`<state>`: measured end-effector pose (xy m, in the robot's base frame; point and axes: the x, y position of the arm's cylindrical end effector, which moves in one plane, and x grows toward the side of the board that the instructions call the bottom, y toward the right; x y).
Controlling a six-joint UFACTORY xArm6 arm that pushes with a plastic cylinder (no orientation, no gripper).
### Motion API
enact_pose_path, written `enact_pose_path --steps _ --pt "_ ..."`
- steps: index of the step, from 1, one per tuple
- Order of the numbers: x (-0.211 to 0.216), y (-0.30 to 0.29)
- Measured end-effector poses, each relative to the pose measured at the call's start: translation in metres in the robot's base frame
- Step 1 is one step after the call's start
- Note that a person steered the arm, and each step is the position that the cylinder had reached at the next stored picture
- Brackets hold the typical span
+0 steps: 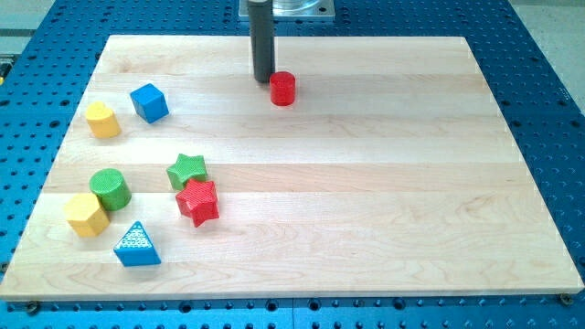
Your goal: Move the red star into the red circle
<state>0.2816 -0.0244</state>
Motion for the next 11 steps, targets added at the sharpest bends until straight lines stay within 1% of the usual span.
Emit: enact_pose_path --steps 1,2,3,4,5,6,7,8,9,10,11 --pt "0.07 0.028" --pt "0.099 0.055" --pt "0.202 0.094" --pt "0.297 0.005" --pt "0.282 -0.088" --pt "0.26 -0.121" --pt "0.22 -0.043" --pt "0.233 -0.005" --pt "0.245 0.015" --pt "0.193 0.03" --pt "0.192 0.021"
